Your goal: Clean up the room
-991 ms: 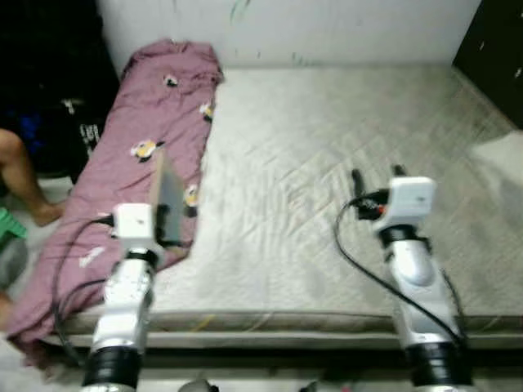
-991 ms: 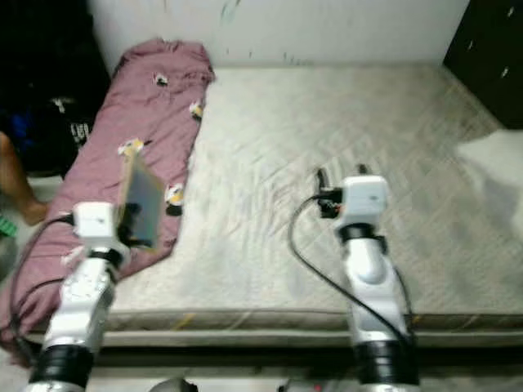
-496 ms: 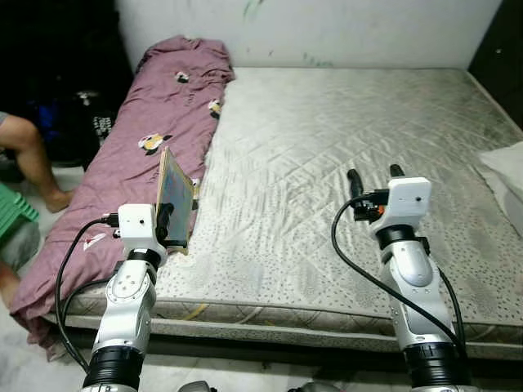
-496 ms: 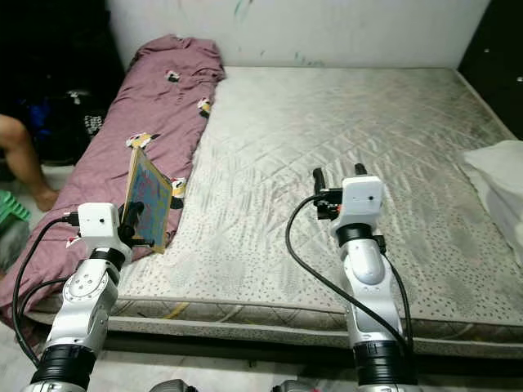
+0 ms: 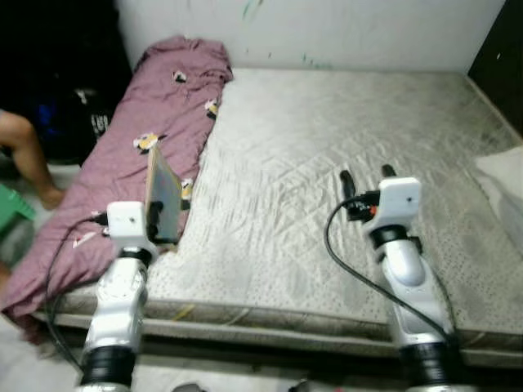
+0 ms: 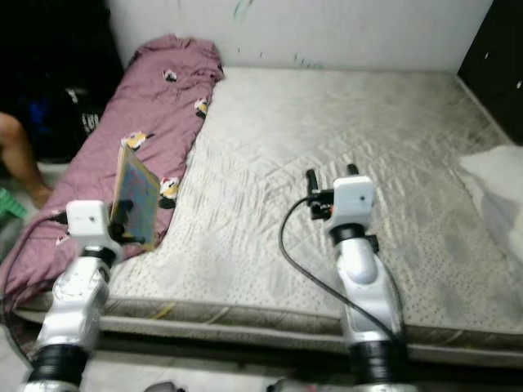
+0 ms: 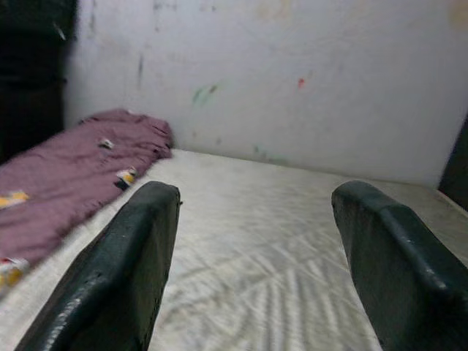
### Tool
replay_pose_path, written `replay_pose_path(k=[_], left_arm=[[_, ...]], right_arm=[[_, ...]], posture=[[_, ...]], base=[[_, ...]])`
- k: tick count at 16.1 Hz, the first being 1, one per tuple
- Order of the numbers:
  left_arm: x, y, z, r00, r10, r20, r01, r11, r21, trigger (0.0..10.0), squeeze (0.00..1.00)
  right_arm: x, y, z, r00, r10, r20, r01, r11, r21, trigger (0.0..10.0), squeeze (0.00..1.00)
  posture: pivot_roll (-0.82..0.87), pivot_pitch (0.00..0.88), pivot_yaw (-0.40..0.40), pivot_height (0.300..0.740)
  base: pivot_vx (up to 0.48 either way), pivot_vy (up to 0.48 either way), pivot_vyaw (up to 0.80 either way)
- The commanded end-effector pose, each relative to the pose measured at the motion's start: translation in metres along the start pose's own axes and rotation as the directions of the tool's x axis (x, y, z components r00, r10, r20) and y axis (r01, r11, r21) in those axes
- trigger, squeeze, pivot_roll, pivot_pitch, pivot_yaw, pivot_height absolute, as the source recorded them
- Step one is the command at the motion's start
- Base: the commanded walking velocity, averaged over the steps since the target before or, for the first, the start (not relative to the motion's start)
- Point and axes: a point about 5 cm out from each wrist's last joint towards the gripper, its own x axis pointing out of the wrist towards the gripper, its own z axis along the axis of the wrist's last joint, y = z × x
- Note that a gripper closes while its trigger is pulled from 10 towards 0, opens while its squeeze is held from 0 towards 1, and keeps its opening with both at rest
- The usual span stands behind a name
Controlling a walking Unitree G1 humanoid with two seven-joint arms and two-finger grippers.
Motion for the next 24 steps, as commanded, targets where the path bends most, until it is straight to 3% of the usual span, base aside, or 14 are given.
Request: replay_pose_path(k=[1, 16, 19, 24], left_arm=[[0.0036, -0.0019, 0.0101, 0.999, -0.010, 0.044, 0.010, 1.000, 0.000, 10.0, 0.00], [0.0038, -0.0044, 0.0080, 0.999, -0.022, 0.034, 0.023, 1.000, -0.009, 10.0, 0.00], [0.0039, -0.0048, 0.0090, 0.998, -0.035, 0.047, 0.037, 0.998, -0.053, 10.0, 0.00], [0.0031, -0.0077, 0.0123, 0.995, -0.068, 0.070, 0.071, 0.996, -0.045, 10.0, 0.00]], right_arm=[[0.0007, -0.0007, 0.0028, 1.000, -0.002, 0.007, 0.002, 1.000, 0.000, 10.0, 0.00], [-0.0003, -0.0011, 0.0030, 1.000, 0.004, 0.003, -0.004, 1.000, -0.014, 10.0, 0.00], [-0.0005, -0.0008, 0.0028, 1.000, 0.002, 0.002, -0.002, 1.000, -0.014, 10.0, 0.00], [-0.0022, -0.0038, 0.0012, 1.000, -0.001, -0.007, 0.001, 1.000, -0.004, 10.0, 0.00]], posture=[[-0.10, 0.000, 0.030, 0.740], [-0.11, 0.000, 0.030, 0.740], [-0.11, 0.000, 0.032, 0.740], [-0.11, 0.000, 0.033, 0.740]], base=[[0.000, -0.480, 0.00], [0.000, -0.470, 0.09], [0.000, -0.082, 0.00], [0.053, 0.000, -0.09]])
